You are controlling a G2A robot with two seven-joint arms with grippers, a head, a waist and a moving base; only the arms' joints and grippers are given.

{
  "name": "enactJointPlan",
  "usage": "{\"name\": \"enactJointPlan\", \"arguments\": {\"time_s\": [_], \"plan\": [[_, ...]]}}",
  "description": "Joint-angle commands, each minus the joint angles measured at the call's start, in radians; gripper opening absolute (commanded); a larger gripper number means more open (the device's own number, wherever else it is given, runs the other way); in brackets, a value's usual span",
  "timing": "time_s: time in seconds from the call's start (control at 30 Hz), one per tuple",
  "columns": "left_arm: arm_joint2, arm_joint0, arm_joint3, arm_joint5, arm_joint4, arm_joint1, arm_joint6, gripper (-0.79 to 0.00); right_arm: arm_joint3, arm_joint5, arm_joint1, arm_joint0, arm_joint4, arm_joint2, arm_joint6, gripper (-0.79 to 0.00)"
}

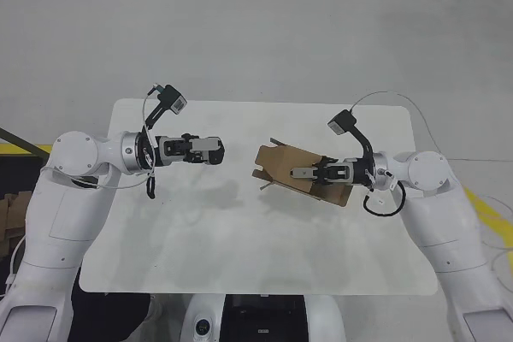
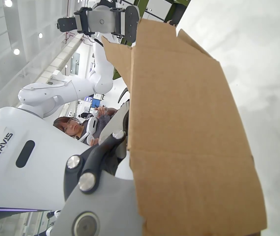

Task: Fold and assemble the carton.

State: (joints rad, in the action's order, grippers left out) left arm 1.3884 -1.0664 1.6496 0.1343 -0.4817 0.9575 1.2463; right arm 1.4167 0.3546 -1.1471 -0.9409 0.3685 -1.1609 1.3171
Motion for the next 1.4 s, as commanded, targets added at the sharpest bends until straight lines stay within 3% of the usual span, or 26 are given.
{"name": "enactJointPlan", "arguments": {"time_s": [0.0, 0.23, 0.47, 0.6, 0.93, 1.13, 1.37], "plan": [[0.000, 0.000, 0.000, 0.000, 0.000, 0.000, 0.000, 0.000, 0.008, -0.016, 0.000, -0.004, -0.014, 0.006, -0.014, -0.785], [-0.007, -0.030, -0.011, 0.029, 0.056, -0.004, -0.010, 0.000, -0.065, 0.024, -0.001, 0.039, 0.120, 0.014, 0.110, -0.785], [-0.016, -0.049, -0.067, 0.211, 0.024, 0.000, -0.004, 0.000, -0.138, -0.018, -0.004, 0.107, 0.260, 0.034, 0.167, -0.785], [-0.019, -0.045, -0.083, 0.364, 0.025, 0.005, -0.027, 0.000, -0.188, -0.035, -0.005, 0.140, 0.304, 0.045, 0.183, -0.785], [0.001, -0.054, -0.076, 0.720, 0.291, 0.016, -0.280, 0.000, -0.254, -0.070, -0.014, 0.200, 0.390, 0.122, 0.219, -0.785], [0.004, -0.057, -0.075, 0.870, 0.496, 0.019, -0.431, 0.000, -0.283, -0.070, -0.005, 0.231, 0.415, 0.176, 0.219, -0.785], [0.004, -0.065, 0.000, 0.878, 0.774, 0.024, -0.582, 0.000, -0.289, -0.070, 0.000, 0.238, 0.427, 0.189, 0.219, -0.785]]}}
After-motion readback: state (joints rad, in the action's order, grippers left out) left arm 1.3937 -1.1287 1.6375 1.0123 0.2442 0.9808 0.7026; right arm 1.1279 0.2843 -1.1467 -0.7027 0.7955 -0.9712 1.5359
